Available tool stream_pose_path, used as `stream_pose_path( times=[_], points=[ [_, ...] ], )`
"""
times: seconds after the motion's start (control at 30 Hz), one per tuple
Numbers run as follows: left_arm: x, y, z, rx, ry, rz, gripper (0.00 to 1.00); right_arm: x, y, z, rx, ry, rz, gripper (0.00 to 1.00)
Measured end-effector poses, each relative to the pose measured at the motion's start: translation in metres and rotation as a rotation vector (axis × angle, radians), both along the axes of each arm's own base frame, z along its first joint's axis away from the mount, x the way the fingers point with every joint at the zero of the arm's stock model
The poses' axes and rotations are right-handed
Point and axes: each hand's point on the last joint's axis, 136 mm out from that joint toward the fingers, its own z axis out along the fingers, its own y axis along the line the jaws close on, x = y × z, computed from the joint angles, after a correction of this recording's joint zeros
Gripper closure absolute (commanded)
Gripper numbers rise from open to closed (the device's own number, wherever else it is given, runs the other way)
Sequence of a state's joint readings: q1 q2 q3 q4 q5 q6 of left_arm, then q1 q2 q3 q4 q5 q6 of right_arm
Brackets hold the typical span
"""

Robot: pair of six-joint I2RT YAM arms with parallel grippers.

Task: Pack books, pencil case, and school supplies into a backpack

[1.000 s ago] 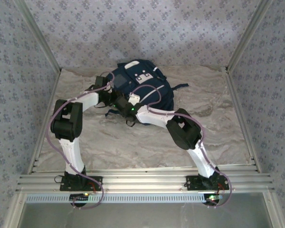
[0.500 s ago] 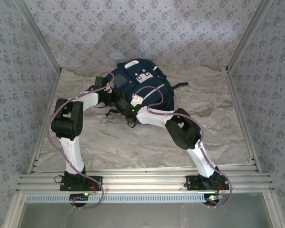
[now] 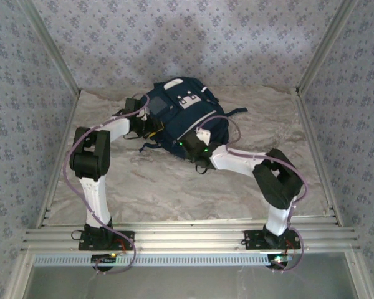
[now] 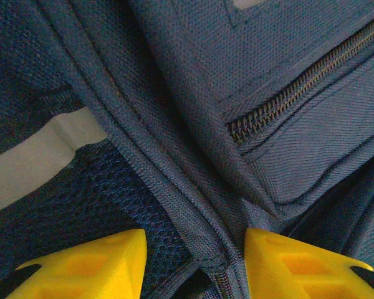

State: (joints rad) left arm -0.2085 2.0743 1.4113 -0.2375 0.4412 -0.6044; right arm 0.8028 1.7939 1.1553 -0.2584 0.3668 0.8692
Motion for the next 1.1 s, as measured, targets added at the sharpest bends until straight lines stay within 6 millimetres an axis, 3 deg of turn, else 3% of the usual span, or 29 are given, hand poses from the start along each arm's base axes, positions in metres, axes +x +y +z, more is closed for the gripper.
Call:
stream_pose_path(
  times=[0.23,0.43,0.57,0.7,0.8,0.9,0.97,1.1],
  points=[
    [-0.003,-0.001,-0.004,-0.020,0.001,0.011,0.63,0.014,-0.017,-0.002,0.000,0.026,0.015,0.90],
    [-0.014,-0.013,-0.003,-0.057,-0.030,0.022,0.64,0.023,-0.026,-0.005,-0.010,0.042,0.038,0.56],
    [-0.036,-0.036,-0.002,-0.079,-0.025,0.019,0.63,0.021,-0.037,-0.002,-0.062,0.049,0.060,0.43],
    [-0.061,-0.069,0.002,-0.094,-0.005,-0.015,0.61,0.013,-0.047,0.013,-0.082,0.056,0.078,0.41],
    [-0.086,-0.103,0.007,-0.122,0.021,-0.078,0.57,0.007,-0.043,0.029,-0.056,0.037,0.092,0.41],
    [-0.106,-0.123,0.017,-0.134,0.033,-0.133,0.52,0.002,-0.036,0.043,-0.025,0.014,0.102,0.41],
    [-0.109,-0.118,0.025,-0.120,0.028,-0.133,0.51,-0.002,-0.030,0.047,-0.007,0.010,0.100,0.42],
    [-0.094,-0.088,0.040,-0.081,-0.008,-0.075,0.50,-0.009,-0.026,0.041,-0.003,0.025,0.081,0.43]
  ],
)
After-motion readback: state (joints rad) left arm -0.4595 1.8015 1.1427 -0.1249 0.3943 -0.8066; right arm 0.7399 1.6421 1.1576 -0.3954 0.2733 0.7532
